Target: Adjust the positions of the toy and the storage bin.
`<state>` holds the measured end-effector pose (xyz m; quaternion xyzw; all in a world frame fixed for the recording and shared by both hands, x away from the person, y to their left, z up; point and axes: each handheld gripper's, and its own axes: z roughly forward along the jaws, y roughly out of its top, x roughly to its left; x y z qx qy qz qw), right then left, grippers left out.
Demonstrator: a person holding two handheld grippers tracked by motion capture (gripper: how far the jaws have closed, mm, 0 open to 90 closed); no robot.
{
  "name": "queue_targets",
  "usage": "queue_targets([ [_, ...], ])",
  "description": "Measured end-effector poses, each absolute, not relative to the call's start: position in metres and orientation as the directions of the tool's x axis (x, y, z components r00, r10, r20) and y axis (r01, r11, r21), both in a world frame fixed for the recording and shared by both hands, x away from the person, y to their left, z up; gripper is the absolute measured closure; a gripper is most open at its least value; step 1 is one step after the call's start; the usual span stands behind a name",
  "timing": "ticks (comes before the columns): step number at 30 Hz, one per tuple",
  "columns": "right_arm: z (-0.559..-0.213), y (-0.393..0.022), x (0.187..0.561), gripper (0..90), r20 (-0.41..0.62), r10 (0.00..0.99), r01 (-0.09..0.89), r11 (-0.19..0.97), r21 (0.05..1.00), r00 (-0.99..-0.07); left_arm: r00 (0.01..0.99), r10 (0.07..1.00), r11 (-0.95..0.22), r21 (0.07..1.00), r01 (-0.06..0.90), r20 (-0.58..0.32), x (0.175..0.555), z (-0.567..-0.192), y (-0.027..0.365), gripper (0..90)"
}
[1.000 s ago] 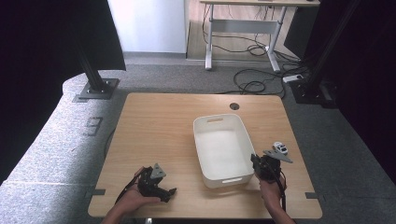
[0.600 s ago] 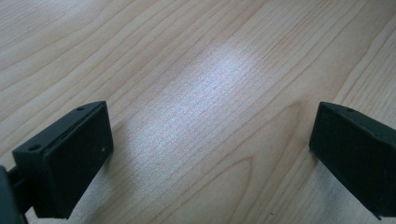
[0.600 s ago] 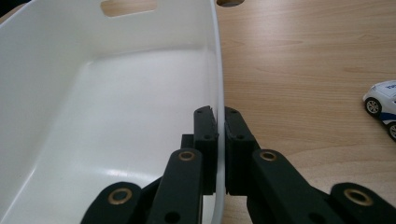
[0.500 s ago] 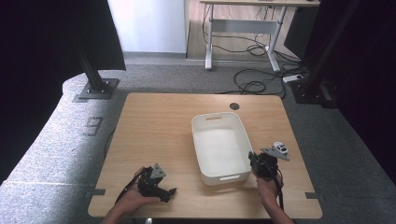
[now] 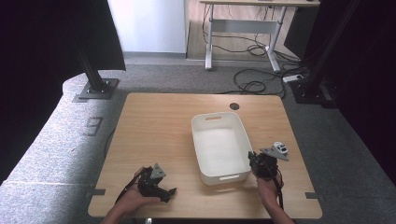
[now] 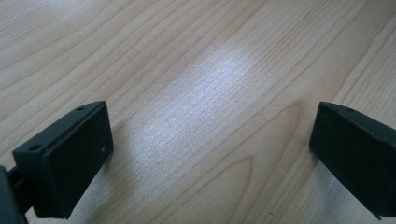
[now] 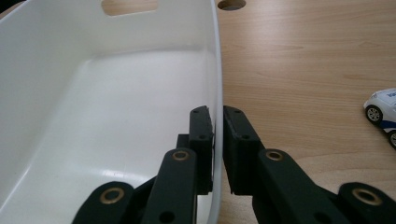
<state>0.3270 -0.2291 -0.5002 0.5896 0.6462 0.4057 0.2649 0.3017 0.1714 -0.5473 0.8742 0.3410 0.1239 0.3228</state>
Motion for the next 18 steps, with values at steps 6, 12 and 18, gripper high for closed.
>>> queue_targets([
  [6,-0.496,-0.233,0.325,66.5,0.162,0.971,0.536,-0.044,0.843,-0.175,0.737,0.676,-0.559,0.649,0.516,-0.004,0.302,-0.547,0.171,0.0],
  [12,-0.489,-0.243,0.317,49.1,0.173,0.97,0.508,-0.065,0.859,-0.168,0.736,0.677,-0.559,0.648,0.517,-0.004,0.302,-0.547,0.171,0.0],
  [18,-0.484,-0.262,0.308,45.1,0.202,0.969,0.488,-0.108,0.866,-0.144,0.736,0.677,-0.558,0.648,0.518,-0.004,0.301,-0.547,0.171,0.0],
])
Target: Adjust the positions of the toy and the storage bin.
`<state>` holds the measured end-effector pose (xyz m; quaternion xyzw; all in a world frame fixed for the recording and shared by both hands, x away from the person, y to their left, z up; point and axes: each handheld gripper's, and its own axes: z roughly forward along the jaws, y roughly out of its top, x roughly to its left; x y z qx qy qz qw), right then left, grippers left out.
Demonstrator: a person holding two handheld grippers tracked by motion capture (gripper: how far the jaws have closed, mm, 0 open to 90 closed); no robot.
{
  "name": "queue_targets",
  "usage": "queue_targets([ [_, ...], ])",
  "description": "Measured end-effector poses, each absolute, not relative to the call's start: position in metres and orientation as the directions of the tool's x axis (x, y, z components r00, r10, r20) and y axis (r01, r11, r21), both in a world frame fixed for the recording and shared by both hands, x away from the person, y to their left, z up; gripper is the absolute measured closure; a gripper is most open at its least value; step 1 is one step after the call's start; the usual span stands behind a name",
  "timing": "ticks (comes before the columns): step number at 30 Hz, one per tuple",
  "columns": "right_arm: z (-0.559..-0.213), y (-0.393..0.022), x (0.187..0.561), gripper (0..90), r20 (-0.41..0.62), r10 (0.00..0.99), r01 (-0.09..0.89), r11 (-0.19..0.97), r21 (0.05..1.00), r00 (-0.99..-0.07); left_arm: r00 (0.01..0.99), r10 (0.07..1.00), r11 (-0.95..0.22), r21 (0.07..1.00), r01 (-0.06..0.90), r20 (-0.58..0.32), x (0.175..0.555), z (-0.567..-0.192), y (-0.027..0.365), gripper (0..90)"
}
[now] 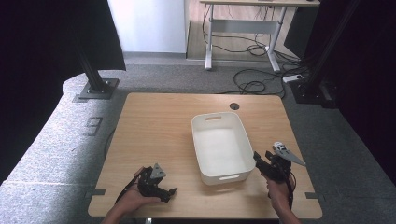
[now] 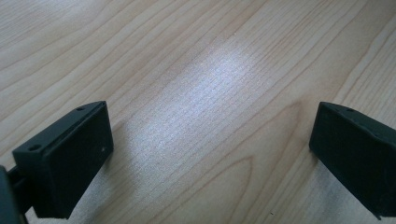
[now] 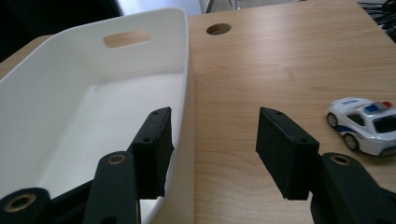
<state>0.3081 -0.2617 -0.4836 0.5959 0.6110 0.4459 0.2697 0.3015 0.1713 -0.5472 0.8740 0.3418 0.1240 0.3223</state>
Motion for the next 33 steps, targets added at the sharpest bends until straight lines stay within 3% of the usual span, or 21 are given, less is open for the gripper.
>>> queue_targets([
  [9,-0.496,-0.283,0.306,43.2,0.168,0.976,0.516,-0.076,0.853,-0.135,0.736,0.677,-0.559,0.648,0.518,-0.004,0.301,-0.547,0.171,0.0],
  [21,-0.514,-0.275,0.307,41.3,0.128,0.971,0.543,0.003,0.84,-0.203,0.736,0.677,-0.559,0.648,0.518,-0.004,0.301,-0.547,0.171,0.0],
  [33,-0.515,-0.269,0.299,46.5,0.123,0.964,0.537,0.023,0.843,-0.235,0.736,0.677,-0.559,0.648,0.518,-0.004,0.301,-0.547,0.171,0.0],
])
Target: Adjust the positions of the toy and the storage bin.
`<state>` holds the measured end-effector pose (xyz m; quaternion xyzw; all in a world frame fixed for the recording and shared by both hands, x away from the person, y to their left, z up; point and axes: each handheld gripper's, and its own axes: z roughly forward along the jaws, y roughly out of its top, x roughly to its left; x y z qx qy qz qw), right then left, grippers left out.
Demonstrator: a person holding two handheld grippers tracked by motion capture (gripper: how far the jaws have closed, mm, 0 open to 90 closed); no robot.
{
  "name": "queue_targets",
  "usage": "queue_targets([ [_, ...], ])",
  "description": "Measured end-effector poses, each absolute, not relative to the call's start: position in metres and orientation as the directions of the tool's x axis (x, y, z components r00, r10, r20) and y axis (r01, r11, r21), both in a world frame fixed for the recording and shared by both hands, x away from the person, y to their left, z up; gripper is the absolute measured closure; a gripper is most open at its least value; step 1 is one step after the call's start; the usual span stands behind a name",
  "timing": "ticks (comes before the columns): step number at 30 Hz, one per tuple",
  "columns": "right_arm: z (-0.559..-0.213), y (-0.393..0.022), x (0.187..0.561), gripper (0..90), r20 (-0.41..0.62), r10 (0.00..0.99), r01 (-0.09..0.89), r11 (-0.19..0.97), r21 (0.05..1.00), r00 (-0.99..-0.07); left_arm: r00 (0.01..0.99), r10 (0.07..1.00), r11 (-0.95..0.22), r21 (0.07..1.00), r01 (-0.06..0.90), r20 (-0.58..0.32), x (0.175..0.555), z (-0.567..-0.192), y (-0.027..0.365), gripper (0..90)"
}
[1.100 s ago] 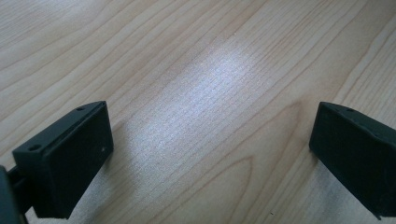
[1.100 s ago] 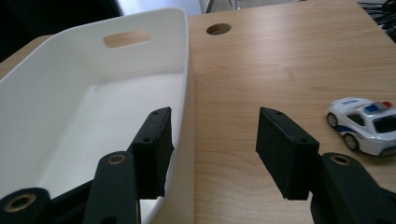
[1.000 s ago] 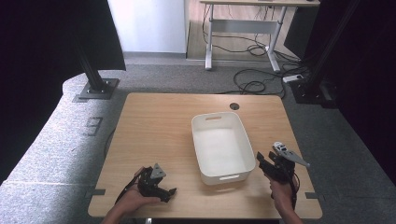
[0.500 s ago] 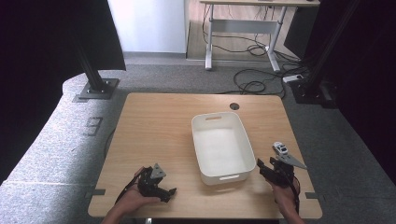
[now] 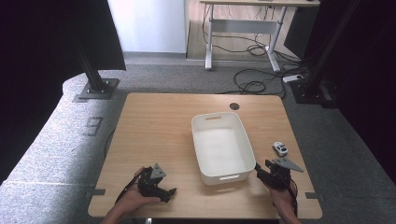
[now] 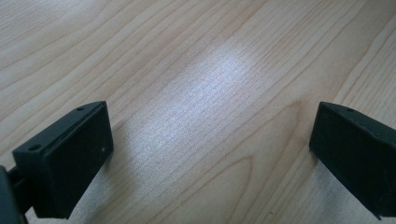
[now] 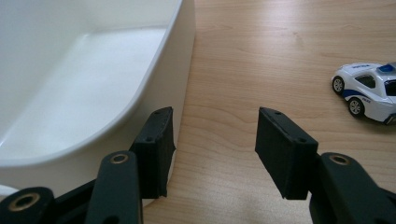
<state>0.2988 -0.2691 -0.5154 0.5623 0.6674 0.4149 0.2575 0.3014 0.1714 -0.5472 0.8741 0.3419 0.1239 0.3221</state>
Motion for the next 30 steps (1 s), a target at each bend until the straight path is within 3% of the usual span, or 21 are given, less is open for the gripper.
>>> queue_targets([
  [30,-0.52,-0.266,0.311,47.1,0.164,0.961,0.555,-0.013,0.832,-0.223,0.736,0.677,-0.559,0.648,0.518,-0.004,0.301,-0.547,0.171,0.0],
])
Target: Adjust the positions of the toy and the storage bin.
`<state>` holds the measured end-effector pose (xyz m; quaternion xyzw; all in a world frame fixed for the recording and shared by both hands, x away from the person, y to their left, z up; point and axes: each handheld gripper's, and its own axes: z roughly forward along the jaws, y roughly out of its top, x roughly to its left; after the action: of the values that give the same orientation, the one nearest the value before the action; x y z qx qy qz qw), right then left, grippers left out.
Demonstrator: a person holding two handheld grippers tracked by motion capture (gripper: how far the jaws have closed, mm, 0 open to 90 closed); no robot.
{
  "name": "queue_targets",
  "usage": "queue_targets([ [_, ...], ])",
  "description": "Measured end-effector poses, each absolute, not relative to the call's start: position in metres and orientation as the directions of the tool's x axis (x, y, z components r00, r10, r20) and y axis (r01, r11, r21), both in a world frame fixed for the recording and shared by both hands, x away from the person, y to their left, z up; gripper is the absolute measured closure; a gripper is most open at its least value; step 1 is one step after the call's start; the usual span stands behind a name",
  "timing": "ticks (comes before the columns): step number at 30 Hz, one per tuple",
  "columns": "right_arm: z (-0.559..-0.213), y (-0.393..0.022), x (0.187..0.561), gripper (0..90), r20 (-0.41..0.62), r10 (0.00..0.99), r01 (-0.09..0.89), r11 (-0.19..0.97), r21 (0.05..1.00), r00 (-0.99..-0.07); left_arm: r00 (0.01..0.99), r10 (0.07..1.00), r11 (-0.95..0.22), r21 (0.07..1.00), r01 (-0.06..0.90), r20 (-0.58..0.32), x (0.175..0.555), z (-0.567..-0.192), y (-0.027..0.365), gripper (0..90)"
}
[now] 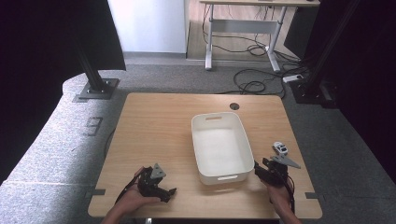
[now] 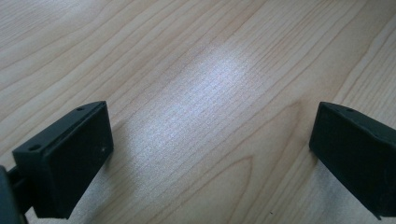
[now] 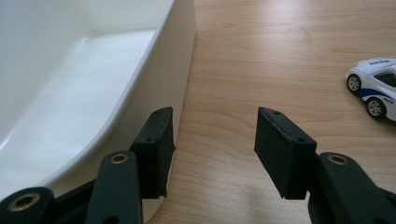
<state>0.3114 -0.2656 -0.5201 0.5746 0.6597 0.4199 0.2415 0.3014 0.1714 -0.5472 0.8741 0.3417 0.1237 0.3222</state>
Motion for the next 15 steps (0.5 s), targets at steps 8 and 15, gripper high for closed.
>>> queue_targets([
  [8,-0.52,-0.256,0.305,47.4,0.156,0.953,0.553,0.013,0.833,-0.258,0.736,0.677,-0.559,0.648,0.518,-0.004,0.301,-0.547,0.171,0.0],
  [15,-0.521,-0.251,0.302,47.3,0.155,0.949,0.552,0.025,0.833,-0.276,0.735,0.678,-0.558,0.648,0.518,-0.004,0.301,-0.547,0.171,0.0],
])
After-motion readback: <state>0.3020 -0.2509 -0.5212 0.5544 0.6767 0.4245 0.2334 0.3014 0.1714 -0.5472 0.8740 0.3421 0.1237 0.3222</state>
